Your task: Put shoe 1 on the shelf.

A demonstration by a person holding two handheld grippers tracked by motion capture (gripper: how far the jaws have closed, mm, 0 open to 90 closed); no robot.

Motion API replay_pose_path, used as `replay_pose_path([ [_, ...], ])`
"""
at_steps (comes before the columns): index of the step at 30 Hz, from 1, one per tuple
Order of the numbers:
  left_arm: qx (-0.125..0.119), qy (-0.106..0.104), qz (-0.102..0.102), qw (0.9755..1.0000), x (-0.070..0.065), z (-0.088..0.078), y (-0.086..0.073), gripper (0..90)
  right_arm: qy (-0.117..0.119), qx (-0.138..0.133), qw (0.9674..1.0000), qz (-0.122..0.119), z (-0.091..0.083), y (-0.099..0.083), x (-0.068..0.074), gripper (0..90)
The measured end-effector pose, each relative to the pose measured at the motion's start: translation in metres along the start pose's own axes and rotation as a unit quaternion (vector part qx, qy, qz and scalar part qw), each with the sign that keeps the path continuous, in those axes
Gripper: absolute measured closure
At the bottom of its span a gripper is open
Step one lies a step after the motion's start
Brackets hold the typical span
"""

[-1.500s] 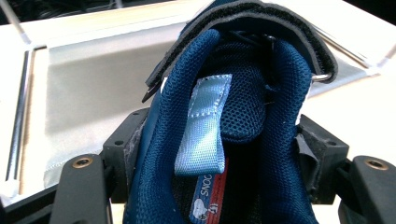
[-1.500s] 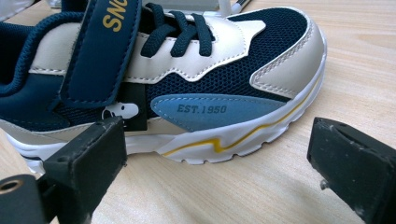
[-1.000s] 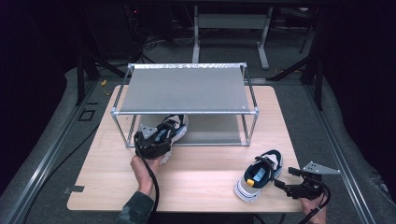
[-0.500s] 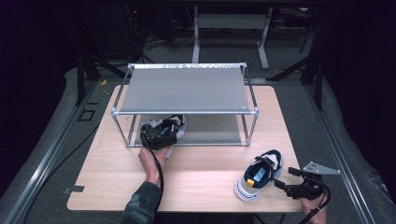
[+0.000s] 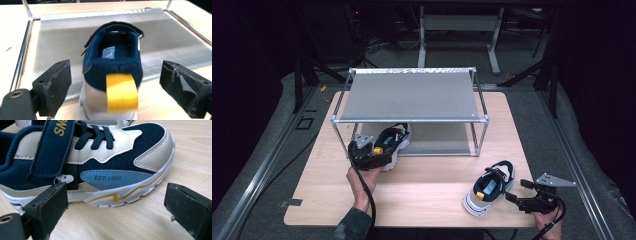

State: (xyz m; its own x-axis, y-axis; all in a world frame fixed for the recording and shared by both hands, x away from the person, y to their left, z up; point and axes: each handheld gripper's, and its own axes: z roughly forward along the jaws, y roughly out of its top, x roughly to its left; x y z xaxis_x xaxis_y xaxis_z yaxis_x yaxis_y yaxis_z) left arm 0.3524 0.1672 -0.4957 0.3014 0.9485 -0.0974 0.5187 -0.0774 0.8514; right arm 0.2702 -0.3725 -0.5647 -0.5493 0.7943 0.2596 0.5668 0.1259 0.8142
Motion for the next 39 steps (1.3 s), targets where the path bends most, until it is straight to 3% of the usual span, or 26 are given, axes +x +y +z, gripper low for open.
replay_pose_path([
  [5, 0.017, -0.020, 0.006, 0.9996, 0.008, -0.006, -0.013, 15.6, -0.001, 0.001, 1.0000, 0.000, 0.000, 0.000, 0.000, 5.3],
  [8, 0.038, -0.027, 0.004, 0.9989, 0.013, 0.003, -0.019, 20.3, 0.000, 0.002, 1.0000, 0.000, 0.000, 0.000, 0.000, 5.4],
  [11, 0.039, -0.036, -0.002, 0.9986, 0.014, 0.011, -0.023, 23.3, -0.001, 0.001, 1.0000, 0.001, 0.000, 0.000, 0.000, 5.5],
  [13, 0.039, -0.037, -0.004, 0.9985, 0.012, 0.016, -0.024, 29.1, -0.001, 0.001, 1.0000, 0.002, 0.000, 0.000, 0.000, 5.5],
  [19, 0.024, -0.019, -0.010, 0.9995, 0.000, 0.021, -0.025, 30.1, 0.000, 0.000, 1.0000, 0.000, 0.000, 0.000, 0.000, 5.8],
  [29, 0.024, -0.025, -0.025, 0.9991, -0.016, 0.037, -0.016, 33.8, 0.000, 0.000, 1.0000, -0.001, 0.000, 0.000, 0.000, 5.9],
  [39, 0.030, -0.026, -0.023, 0.9990, -0.028, 0.053, -0.010, 38.8, 0.002, 0.000, 1.0000, 0.000, 0.000, 0.000, -0.001, 5.9],
])
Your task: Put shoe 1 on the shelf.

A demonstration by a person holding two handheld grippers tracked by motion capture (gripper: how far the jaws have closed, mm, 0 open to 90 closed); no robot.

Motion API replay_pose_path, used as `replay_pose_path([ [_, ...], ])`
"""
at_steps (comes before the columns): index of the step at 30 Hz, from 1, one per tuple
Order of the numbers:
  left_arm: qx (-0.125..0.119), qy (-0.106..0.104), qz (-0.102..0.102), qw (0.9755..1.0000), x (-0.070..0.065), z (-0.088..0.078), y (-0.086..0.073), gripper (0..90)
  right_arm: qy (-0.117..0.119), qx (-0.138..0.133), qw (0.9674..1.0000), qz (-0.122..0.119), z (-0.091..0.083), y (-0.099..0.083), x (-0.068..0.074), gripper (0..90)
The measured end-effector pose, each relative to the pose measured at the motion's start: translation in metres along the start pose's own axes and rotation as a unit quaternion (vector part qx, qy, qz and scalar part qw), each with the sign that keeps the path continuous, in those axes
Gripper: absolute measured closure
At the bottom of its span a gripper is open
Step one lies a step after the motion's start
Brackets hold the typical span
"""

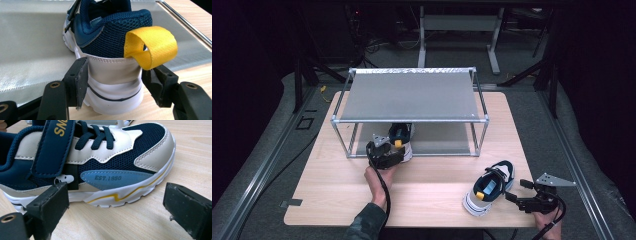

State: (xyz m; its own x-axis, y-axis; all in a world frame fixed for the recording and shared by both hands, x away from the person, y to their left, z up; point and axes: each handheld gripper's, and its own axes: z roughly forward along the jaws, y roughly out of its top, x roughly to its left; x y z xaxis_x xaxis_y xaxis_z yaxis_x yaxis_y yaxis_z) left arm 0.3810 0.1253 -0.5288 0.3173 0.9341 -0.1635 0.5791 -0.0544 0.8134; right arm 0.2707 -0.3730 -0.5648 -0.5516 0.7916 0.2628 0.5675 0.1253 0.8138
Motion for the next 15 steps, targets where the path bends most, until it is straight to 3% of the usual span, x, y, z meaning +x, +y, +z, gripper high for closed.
replay_pose_path([
  [15, 0.008, 0.013, -0.003, 0.9999, -0.002, 0.029, 0.014, 39.2, 0.001, 0.000, 1.0000, 0.000, 0.000, 0.000, 0.000, 6.0],
])
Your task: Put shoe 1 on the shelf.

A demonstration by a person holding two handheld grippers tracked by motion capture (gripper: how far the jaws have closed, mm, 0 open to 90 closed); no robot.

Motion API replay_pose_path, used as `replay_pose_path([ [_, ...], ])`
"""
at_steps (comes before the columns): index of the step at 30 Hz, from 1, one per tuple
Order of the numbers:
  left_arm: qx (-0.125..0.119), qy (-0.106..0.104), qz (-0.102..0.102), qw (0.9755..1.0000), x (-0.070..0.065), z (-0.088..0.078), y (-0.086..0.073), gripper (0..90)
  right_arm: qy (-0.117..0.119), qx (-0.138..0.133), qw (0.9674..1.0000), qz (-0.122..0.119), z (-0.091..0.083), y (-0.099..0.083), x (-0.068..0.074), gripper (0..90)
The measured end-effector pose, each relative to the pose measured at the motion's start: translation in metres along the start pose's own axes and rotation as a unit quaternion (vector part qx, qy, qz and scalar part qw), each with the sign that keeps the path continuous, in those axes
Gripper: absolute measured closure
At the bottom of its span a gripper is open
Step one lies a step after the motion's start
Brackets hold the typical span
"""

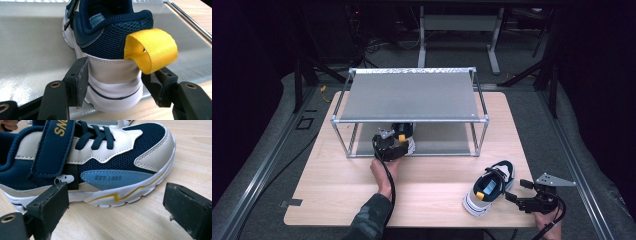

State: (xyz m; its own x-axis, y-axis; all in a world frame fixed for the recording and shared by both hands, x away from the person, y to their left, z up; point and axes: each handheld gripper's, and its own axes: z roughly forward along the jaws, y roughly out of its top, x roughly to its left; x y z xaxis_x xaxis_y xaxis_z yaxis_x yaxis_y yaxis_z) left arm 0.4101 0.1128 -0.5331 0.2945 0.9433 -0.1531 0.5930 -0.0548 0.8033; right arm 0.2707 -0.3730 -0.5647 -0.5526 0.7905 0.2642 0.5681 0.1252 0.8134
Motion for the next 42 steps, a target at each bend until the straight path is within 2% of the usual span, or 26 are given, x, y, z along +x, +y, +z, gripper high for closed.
replay_pose_path([
  [6, 0.005, 0.001, 0.006, 1.0000, 0.000, 0.000, 0.003, 38.3, -0.002, -0.002, 1.0000, 0.001, -0.001, 0.000, 0.000, 6.5],
  [8, 0.006, 0.002, 0.012, 0.9999, 0.000, -0.005, 0.004, 30.7, -0.002, -0.002, 1.0000, 0.002, 0.000, 0.000, 0.000, 6.5],
  [11, 0.005, 0.000, 0.021, 0.9998, 0.002, -0.018, 0.003, 22.0, -0.004, -0.002, 1.0000, 0.001, 0.000, 0.000, 0.000, 6.6],
  [16, 0.015, -0.019, 0.032, 0.9992, 0.011, -0.040, -0.006, 14.7, -0.002, -0.002, 1.0000, 0.003, -0.001, 0.000, 0.000, 6.5],
  [20, 0.033, -0.030, 0.038, 0.9983, 0.020, -0.058, -0.019, 9.6, -0.003, -0.001, 1.0000, 0.005, 0.000, 0.000, 0.000, 6.4],
  [26, 0.064, -0.041, 0.056, 0.9955, 0.031, -0.084, -0.037, 4.1, -0.005, 0.006, 0.9999, 0.015, -0.001, 0.001, -0.001, 5.4],
  [28, 0.063, -0.043, 0.051, 0.9958, 0.036, -0.095, -0.043, 3.2, -0.010, 0.012, 0.9998, 0.015, -0.001, 0.002, 0.000, 5.4],
  [30, 0.060, -0.041, 0.049, 0.9961, 0.040, -0.103, -0.050, 2.5, -0.016, 0.018, 0.9994, 0.026, -0.002, 0.002, 0.001, 4.5],
  [33, 0.057, -0.037, 0.043, 0.9968, 0.045, -0.112, -0.060, 2.2, -0.023, 0.008, 0.9990, 0.038, -0.009, 0.000, 0.004, 4.6],
  [36, 0.057, -0.032, 0.035, 0.9973, 0.051, -0.116, -0.068, 1.5, -0.029, -0.005, 0.9983, 0.049, -0.017, 0.004, 0.011, 4.7],
  [39, 0.055, -0.026, 0.032, 0.9976, 0.054, -0.119, -0.073, 1.3, -0.040, -0.001, 0.9979, 0.051, -0.023, 0.013, 0.021, 4.6],
  [42, 0.056, -0.031, 0.024, 0.9977, 0.056, -0.120, -0.076, 1.3, -0.047, 0.007, 0.9973, 0.055, -0.027, 0.023, 0.030, 5.7],
])
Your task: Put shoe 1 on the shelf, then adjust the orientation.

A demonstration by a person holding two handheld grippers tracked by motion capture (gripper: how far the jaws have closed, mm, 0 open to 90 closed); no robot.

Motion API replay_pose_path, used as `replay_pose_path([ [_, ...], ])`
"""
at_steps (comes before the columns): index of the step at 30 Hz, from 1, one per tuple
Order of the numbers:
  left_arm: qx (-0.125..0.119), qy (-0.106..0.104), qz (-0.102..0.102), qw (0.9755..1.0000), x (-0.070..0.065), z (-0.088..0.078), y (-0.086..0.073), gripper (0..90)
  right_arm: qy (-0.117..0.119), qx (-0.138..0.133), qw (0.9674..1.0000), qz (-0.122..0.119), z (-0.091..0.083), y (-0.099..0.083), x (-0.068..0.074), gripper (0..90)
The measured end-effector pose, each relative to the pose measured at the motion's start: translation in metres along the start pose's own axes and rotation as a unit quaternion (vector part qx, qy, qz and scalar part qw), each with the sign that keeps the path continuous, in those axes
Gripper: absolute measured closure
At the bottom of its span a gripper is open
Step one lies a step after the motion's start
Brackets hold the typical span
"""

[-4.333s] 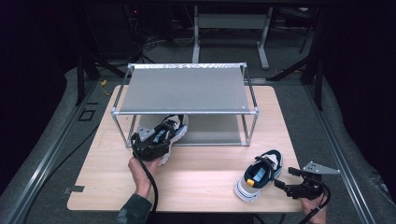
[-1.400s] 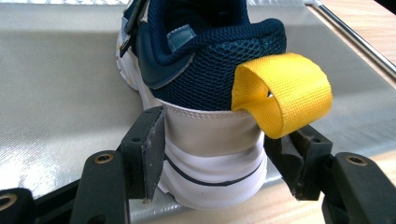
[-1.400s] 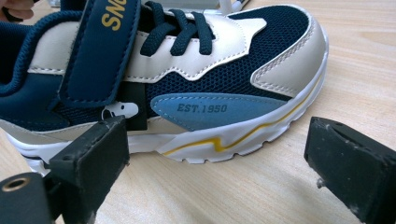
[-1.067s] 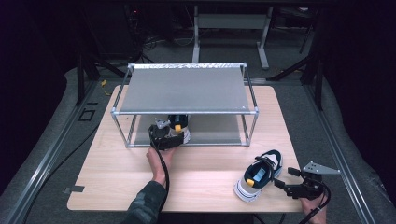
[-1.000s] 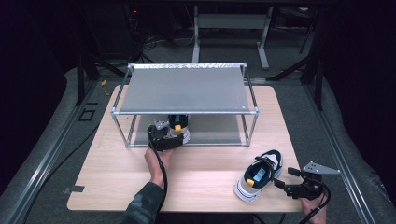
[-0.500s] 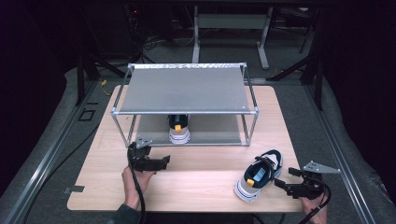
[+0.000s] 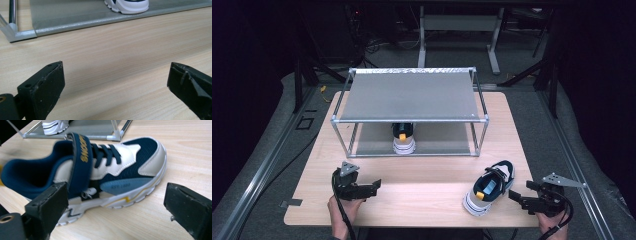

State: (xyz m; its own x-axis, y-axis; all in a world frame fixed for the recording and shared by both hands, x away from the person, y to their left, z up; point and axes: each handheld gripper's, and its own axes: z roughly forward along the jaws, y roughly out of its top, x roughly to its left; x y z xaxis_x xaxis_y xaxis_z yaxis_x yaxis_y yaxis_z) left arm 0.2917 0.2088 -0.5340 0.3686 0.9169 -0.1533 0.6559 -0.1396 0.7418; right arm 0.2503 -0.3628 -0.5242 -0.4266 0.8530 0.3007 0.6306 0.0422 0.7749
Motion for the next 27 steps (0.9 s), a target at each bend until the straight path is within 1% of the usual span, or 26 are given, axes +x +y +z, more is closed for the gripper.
replay_pose_path([
  [1, 0.000, -0.006, -0.005, 1.0000, 0.001, 0.000, -0.001, 1.3, -0.003, -0.001, 1.0000, 0.000, -0.001, 0.002, 0.003, 6.3],
  [2, 0.000, -0.011, -0.008, 0.9999, 0.001, 0.000, -0.002, 1.3, 0.001, -0.003, 1.0000, -0.005, -0.002, 0.005, 0.007, 7.5],
  [3, 0.001, -0.012, -0.010, 0.9999, 0.002, 0.000, -0.002, 1.2, 0.002, -0.005, 1.0000, -0.006, -0.003, 0.008, 0.011, 8.7],
  [4, 0.002, -0.013, -0.011, 0.9999, 0.002, 0.000, -0.002, 1.2, -0.005, -0.001, 1.0000, -0.009, -0.003, 0.011, 0.015, 9.5],
  [5, 0.002, -0.014, -0.011, 0.9998, 0.003, 0.000, -0.002, 1.1, 0.000, 0.001, 0.9999, -0.014, -0.004, 0.014, 0.019, 11.1],
  [7, 0.001, -0.011, -0.010, 0.9999, 0.003, -0.001, -0.002, 1.1, -0.002, 0.003, 0.9998, -0.021, -0.003, 0.021, 0.027, 13.4],
  [10, 0.002, -0.010, -0.009, 0.9999, 0.005, -0.002, -0.002, 1.1, -0.004, 0.008, 0.9997, -0.023, -0.001, 0.030, 0.033, 14.9],
  [11, 0.003, -0.012, -0.011, 0.9999, 0.005, -0.002, -0.001, 1.1, -0.002, 0.013, 0.9996, -0.025, 0.000, 0.032, 0.034, 15.7],
  [12, 0.003, -0.013, -0.012, 0.9998, 0.005, -0.002, 0.000, 1.0, -0.006, 0.016, 0.9995, -0.025, 0.001, 0.034, 0.036, 17.3],
  [13, 0.001, -0.013, -0.009, 0.9999, 0.004, -0.003, 0.001, 1.0, -0.011, 0.020, 0.9995, -0.024, 0.003, 0.036, 0.037, 18.2],
  [15, -0.001, -0.011, -0.004, 0.9999, 0.002, -0.006, 0.003, 1.0, -0.012, 0.026, 0.9992, -0.028, 0.005, 0.040, 0.040, 22.2],
  [17, 0.000, -0.011, -0.002, 0.9999, 0.004, -0.007, 0.005, 1.0, -0.016, 0.039, 0.9987, -0.030, 0.009, 0.044, 0.044, 25.2],
  [19, 0.000, -0.012, -0.003, 0.9999, 0.004, -0.007, 0.005, 1.4, -0.020, 0.042, 0.9985, -0.028, 0.012, 0.046, 0.046, 26.4],
  [20, 0.000, -0.013, -0.002, 0.9999, 0.004, -0.007, 0.006, 1.8, -0.014, 0.045, 0.9985, -0.029, 0.013, 0.048, 0.047, 27.4],
  [22, 0.001, -0.014, -0.001, 0.9999, 0.004, -0.008, 0.006, 2.2, -0.018, 0.051, 0.9980, -0.031, 0.016, 0.051, 0.050, 29.7],
  [23, 0.001, -0.015, -0.002, 0.9999, 0.004, -0.008, 0.006, 2.2, -0.018, 0.050, 0.9981, -0.032, 0.017, 0.052, 0.051, 30.6],
  [24, 0.001, -0.016, -0.003, 0.9999, 0.004, -0.008, 0.005, 2.2, -0.018, 0.060, 0.9976, -0.030, 0.019, 0.054, 0.052, 33.1],
  [27, 0.003, -0.016, -0.003, 0.9999, 0.004, -0.006, 0.007, 2.3, -0.022, 0.069, 0.9970, -0.028, 0.024, 0.057, 0.053, 38.8],
])
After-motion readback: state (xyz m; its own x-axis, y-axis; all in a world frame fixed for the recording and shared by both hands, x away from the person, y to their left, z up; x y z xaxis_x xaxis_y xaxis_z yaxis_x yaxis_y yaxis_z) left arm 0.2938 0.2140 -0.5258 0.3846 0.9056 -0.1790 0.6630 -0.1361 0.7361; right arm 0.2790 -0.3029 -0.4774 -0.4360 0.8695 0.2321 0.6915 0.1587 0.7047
